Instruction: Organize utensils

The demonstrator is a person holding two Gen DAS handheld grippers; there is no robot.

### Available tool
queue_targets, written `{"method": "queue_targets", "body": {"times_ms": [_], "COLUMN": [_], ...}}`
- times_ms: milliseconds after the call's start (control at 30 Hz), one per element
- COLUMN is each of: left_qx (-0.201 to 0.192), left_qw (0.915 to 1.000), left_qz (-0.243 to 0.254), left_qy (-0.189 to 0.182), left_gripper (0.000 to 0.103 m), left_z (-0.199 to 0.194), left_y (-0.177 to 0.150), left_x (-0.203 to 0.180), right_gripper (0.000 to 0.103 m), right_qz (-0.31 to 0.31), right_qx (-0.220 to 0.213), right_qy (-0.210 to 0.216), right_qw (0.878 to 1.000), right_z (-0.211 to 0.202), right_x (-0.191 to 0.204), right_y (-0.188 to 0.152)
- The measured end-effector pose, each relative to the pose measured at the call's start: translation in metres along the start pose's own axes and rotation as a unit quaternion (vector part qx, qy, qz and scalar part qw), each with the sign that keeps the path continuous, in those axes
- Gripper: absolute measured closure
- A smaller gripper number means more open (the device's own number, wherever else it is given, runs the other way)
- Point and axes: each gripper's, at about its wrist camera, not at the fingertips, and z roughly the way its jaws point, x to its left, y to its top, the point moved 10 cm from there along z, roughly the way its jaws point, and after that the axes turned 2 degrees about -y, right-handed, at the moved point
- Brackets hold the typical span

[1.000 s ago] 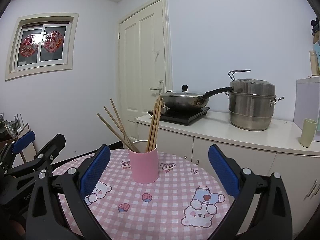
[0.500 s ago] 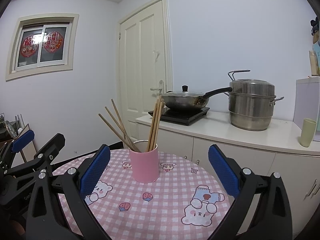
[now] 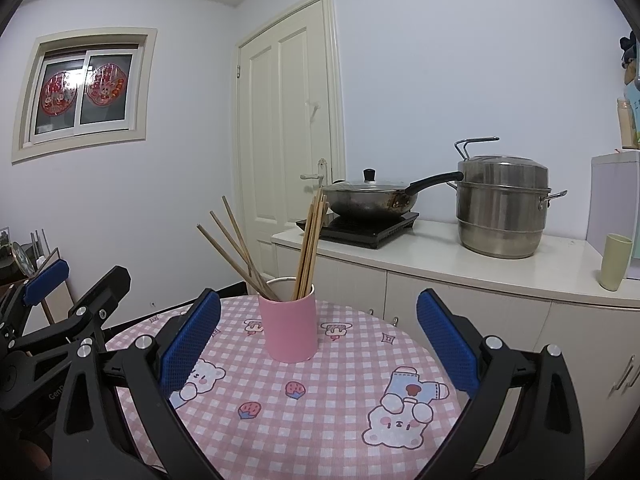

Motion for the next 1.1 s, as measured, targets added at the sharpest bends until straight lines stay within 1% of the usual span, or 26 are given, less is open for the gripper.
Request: {"method": "queue_targets", "body": {"times_ms": [1100], "left_qx": [0.003], "left_qw": [0.9999], "left_qz": [0.008], "left_qy": [0.007], "left_gripper": [0.01], "left_z": [-0.0008], "left_y": [-0.0035], "left_x": [0.0036], "right_gripper": [0.008], "right_qz": [0.006], "right_qx": [0.011], "right_qy": [0.007], "right_qw": [1.0], "right_z": [0.0048], "right_x": [-0.003], "right_y": [-0.0066]}}
